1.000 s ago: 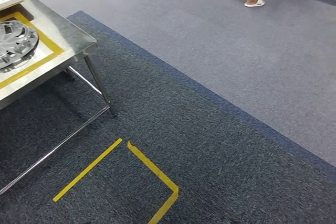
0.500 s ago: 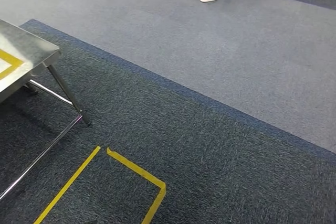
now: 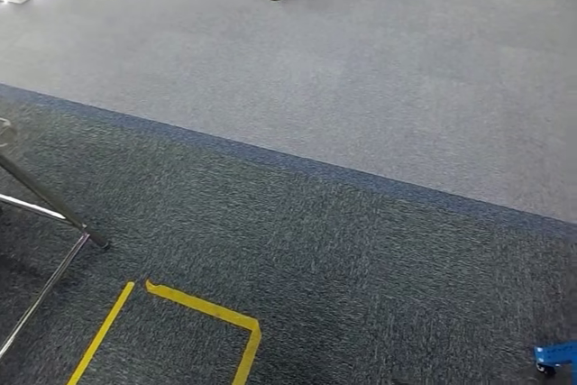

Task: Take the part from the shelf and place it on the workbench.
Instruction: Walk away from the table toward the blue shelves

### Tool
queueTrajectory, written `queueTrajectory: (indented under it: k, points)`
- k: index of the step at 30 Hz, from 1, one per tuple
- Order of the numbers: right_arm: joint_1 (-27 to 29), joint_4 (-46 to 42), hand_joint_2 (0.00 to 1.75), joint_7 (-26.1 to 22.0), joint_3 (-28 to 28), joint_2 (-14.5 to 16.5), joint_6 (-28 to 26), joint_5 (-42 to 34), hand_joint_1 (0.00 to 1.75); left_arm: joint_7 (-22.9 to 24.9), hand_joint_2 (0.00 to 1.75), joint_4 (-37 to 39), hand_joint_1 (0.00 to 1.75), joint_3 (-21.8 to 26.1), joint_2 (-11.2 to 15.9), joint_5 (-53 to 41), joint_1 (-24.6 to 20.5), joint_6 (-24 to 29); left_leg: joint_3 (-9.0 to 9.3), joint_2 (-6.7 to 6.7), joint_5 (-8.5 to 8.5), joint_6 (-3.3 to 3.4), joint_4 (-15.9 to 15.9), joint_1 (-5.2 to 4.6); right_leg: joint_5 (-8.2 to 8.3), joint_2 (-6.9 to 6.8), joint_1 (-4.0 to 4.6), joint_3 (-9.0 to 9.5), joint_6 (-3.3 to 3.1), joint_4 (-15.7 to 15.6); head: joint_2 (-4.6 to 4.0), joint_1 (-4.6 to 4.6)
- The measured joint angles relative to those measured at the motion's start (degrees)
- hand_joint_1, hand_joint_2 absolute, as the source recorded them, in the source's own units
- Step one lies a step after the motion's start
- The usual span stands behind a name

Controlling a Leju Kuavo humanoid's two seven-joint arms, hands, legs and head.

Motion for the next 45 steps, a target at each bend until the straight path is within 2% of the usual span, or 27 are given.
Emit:
queueTrajectory:
  k: [1, 3, 5, 7, 9, 11, 13, 14, 15, 17, 19, 20, 22, 23, 25, 27, 29, 30, 31, 33, 34, 36, 38, 40, 42, 44, 45]
  points:
    - [0.04, 0.0, 0.0, -0.15, -0.03, 0.01, 0.36, -0.7, 0.0, 0.59, 0.0, 0.02, 0.0, -0.13, 0.01, -0.51, -0.01, -1.01, 1.21, -0.6, 2.46, 0.25, -3.31, -0.01, -0.01, 0.86, 0.02, 0.13, 0.02, 0.04, 0.0, -0.01]
    - [-0.09, 0.0, 0.0, -0.69, -0.45, 0.03, 1.4, -2.99, 0.0, 2.06, 0.0, 0.12, 0.0, -0.78, 0.06, -1.8, 0.02, -3.64, 3.87, -3.37, 6.1, 0.76, -10.43, 0.12, -0.01, 2.35, 0.01, 0.07, 0.21, 0.23, 0.0, 0.06]
    - [-0.34, 0.0, 0.0, -1.09, -1.19, 0.06, 2.06, -4.52, 0.0, 2.98, 0.0, 0.24, 0.0, -1.54, 0.05, -2.53, -0.03, -5.13, 4.88, -5.36, 6.67, 0.98, -13.57, 0.1, 0.19, 3.68, -0.21, -0.57, 0.86, 0.4, 0.0, 0.15]
    - [-0.34, 0.0, 0.0, -1.35, -1.72, 0.07, 2.4, -5.26, 0.0, 3.34, 0.0, 0.28, 0.0, -2.1, -0.05, -2.93, -0.13, -5.42, 4.94, -4.65, 6.61, 1.23, -14.21, 0.09, 0.47, 4.91, -0.49, -1.31, 1.75, 0.34, 0.0, 0.18]
    - [-0.32, 0.0, 0.0, -2.28, -2.74, 0.06, 3.16, -7.54, 0.0, 4.58, 0.0, 0.28, 0.0, -2.95, -0.13, -4.57, -0.15, -5.37, 5.17, -3.16, 6.96, 1.8, -14.84, 0.28, -0.52, 3.13, -0.36, -2.46, 2.4, 1.82, 0.0, 0.47]
    - [-0.67, 0.0, 0.0, -3.24, -4.43, 0.05, 3.52, -10.08, 0.0, 6.98, 0.87, 0.28, 0.0, -4.45, -0.2, -7.45, -0.08, -4.13, 5.29, -1.34, 7.07, 2.24, -15.14, 0.23, -3.86, -0.58, -0.23, -5.4, 2.91, 7.6, 0.0, 0.89]
    - [-0.9, 0.0, 0.0, -3.44, -5.57, 0.05, 2.91, -10.78, 0.0, 8.99, 1.75, 0.28, 0.0, -5.73, -0.27, -9.26, 0.14, -1.8, 5.28, 0.59, 7.0, 2.39, -15.12, 0.08, -6.84, -2.26, -0.37, -8.66, 3.37, 14.39, 0.0, 1.03]
    - [-0.82, 0.0, 0.0, -3.4, -5.8, 0.05, 2.5, -10.72, 0.0, 9.71, 1.75, 0.28, 0.0, -6.07, -0.27, -9.58, 0.23, -0.72, 5.28, 1.47, 6.96, 2.37, -15.11, 0.05, -6.93, -2.55, -0.46, -9.17, 3.52, 15.66, 0.0, 1.03]
    - [-0.7, 0.0, 0.0, -3.33, -5.97, 0.05, 2.17, -10.62, 0.0, 10.26, 1.75, 0.28, 0.0, -6.29, -0.27, -9.81, 0.26, 0.05, 5.31, 2.23, 6.91, 2.31, -15.1, 0.05, -5.98, -2.8, -0.55, -8.53, 3.6, 14.71, 0.0, 1.04]
    - [-0.57, 0.0, 0.0, -3.19, -6.21, 0.05, 1.57, -10.47, 0.0, 11.15, 1.75, 0.28, 0.0, -6.79, -0.28, -10.24, 0.21, 1.0, 5.53, 3.51, 6.72, 2.01, -15.08, 0.01, -2.62, -4.57, -0.63, -4.28, 3.52, 7.37, 0.0, 1.06]
    - [-0.78, 0.0, 0.0, -3.23, -6.34, 0.07, 1.23, -10.48, 0.0, 11.46, 1.75, 0.28, 0.0, -7.11, -0.25, -10.55, 0.16, 1.34, 5.8, 4.57, 6.41, 1.42, -15.0, -0.24, -0.74, -6.65, -0.42, -0.48, 2.89, 1.12, 0.0, 0.96]
    - [-0.87, 0.0, 0.0, -3.33, -6.37, 0.08, 1.18, -10.5, 0.0, 11.47, 1.75, 0.28, 0.0, -7.16, -0.21, -10.68, 0.14, 1.41, 5.95, 5.03, 6.31, 1.07, -14.98, -0.34, -0.66, -7.09, -0.26, 0.17, 2.47, 0.04, 0.0, 0.87]
    - [-0.85, 0.0, 0.0, -3.63, -6.43, 0.09, 1.1, -10.59, 0.0, 11.4, 1.75, 0.28, 0.0, -7.33, -0.16, -10.99, 0.02, 1.55, 6.27, 5.84, 6.22, 0.38, -15.09, -0.3, -0.55, -6.03, -0.06, 0.13, 1.57, 0.05, 0.0, 0.74]
    - [-0.76, 0.01, 0.0, -3.8, -6.5, 0.1, 1.09, -10.63, 0.0, 11.34, 1.75, 0.28, 0.0, -7.44, -0.14, -11.15, -0.11, 1.5, 6.38, 5.46, 5.92, -0.01, -14.92, -0.18, -0.45, -5.5, -0.13, 0.14, 1.19, -0.09, 0.0, 0.72]
    - [-0.74, 0.01, 0.0, -4.09, -6.66, 0.14, 1.15, -10.64, 0.0, 11.24, 1.75, 0.28, 0.0, -7.62, -0.1, -11.43, -0.29, 1.2, 5.44, 3.2, 3.66, -0.55, -12.04, 0.02, -0.13, -4.39, -0.35, 0.31, 0.46, -0.42, 0.0, 0.54]
    - [-0.84, 0.0, 0.0, -4.28, -6.75, 0.18, 1.23, -10.66, 0.0, 11.23, 1.75, 0.28, 0.0, -7.78, -0.07, -11.61, -0.39, 1.02, 2.56, 0.95, -0.08, -0.64, -5.04, 0.04, 0.03, -3.17, -0.32, 0.25, 0.05, -0.48, 0.0, 0.32]
    - [-0.82, 0.0, 0.0, -4.29, -6.81, 0.22, 1.22, -10.68, 0.0, 11.25, 0.87, 0.28, 0.0, -7.93, -0.07, -11.76, -0.66, 1.02, 0.14, 0.52, -1.8, -0.51, 0.65, -0.04, 0.05, -1.64, -0.13, 0.29, -0.08, -0.45, 0.0, 0.27]
    - [-0.79, 0.0, 0.0, -4.27, -6.83, 0.24, 1.17, -10.71, 0.0, 11.29, 0.44, 0.28, 0.0, -7.98, -0.06, -11.88, -0.71, 1.04, 0.06, 0.43, -1.04, -0.37, 0.81, -0.06, 0.05, -0.78, -0.06, 0.36, -0.08, -0.42, 0.0, 0.28]
    - [-0.76, 0.01, 0.0, -4.26, -6.86, 0.26, 1.12, -10.75, 0.0, 11.3, 0.0, 0.28, 0.0, -8.02, -0.03, -11.99, -0.68, 1.06, 0.83, 0.17, 0.75, -0.16, -1.07, -0.07, 0.05, 0.2, -0.01, 0.47, -0.08, -0.39, 0.0, 0.27]
    - [-0.77, 0.02, 0.0, -4.26, -6.91, 0.38, 1.04, -10.76, 0.0, 11.33, 0.0, 0.3, 0.0, -8.11, 0.1, -12.25, -0.3, 1.14, 3.62, -1.9, 5.05, 0.38, -8.18, -0.03, 0.05, 1.98, 0.08, 0.55, 0.02, -0.23, 0.0, 0.3]
    - [-0.83, 0.02, 0.0, -4.25, -6.93, 0.45, 1.02, -10.67, 0.0, 11.33, 0.0, 0.31, 0.0, -8.18, 0.17, -12.39, -0.12, 1.2, 4.82, -3.16, 6.22, 0.58, -11.45, 0.04, 0.07, 2.76, 0.09, 0.34, 0.17, -0.06, 0.0, 0.3]
    - [-0.82, 0.02, 0.0, -4.17, -6.95, 0.55, 1.18, -10.39, 0.0, 11.33, 0.0, 0.33, 0.0, -8.32, 0.22, -12.69, -0.05, 1.18, 5.59, -4.55, 6.34, 0.74, -14.15, 0.02, 0.31, 3.93, -0.08, -0.46, 0.8, 0.11, 0.0, 0.3]
    - [-0.6, 0.02, 0.0, -4.04, -6.95, 0.55, 1.62, -10.18, 0.0, 11.33, 0.0, 0.33, 0.0, -8.43, 0.2, -12.86, -0.18, 0.88, 5.72, -3.53, 6.42, 1.06, -14.84, 0.02, 0.52, 4.37, -0.31, -1.23, 1.53, 0.13, 0.0, 0.26]
    - [-0.56, 0.02, 0.0, -3.95, -6.95, 0.55, 1.95, -10.16, 0.0, 11.37, 0.0, 0.34, 0.0, -8.46, 0.21, -13.12, -0.11, 0.73, 5.98, -2.08, 6.77, 1.68, -15.48, 0.13, -0.81, 1.86, -0.16, -2.7, 2.0, 2.45, 0.0, 0.55]
    - [-0.78, 0.02, 0.0, -3.92, -6.95, 0.55, 2.28, -10.22, 0.0, 11.53, 0.0, 0.34, 0.0, -8.48, 0.21, -13.32, 0.05, 0.71, 6.07, -0.37, 6.82, 2.06, -15.68, 0.03, -4.19, -1.36, -0.14, -6.09, 2.34, 9.16, 0.0, 0.86]
    - [-0.83, 0.02, 0.0, -3.94, -6.95, 0.55, 2.57, -10.24, 0.0, 11.65, 0.0, 0.35, 0.0, -8.48, 0.25, -13.4, 0.17, 0.49, 6.09, 1.42, 6.69, 2.16, -15.65, -0.09, -6.48, -2.34, -0.32, -9.32, 2.73, 15.54, 0.0, 0.91]
    - [-0.75, 0.02, 0.0, -3.94, -6.95, 0.55, 2.61, -10.22, 0.0, 11.66, 0.0, 0.35, 0.0, -8.48, 0.27, -13.44, 0.17, 0.39, 6.14, 2.24, 6.61, 2.13, -15.64, -0.09, -6.15, -2.56, -0.41, -9.6, 2.87, 16.15, 0.0, 0.92]
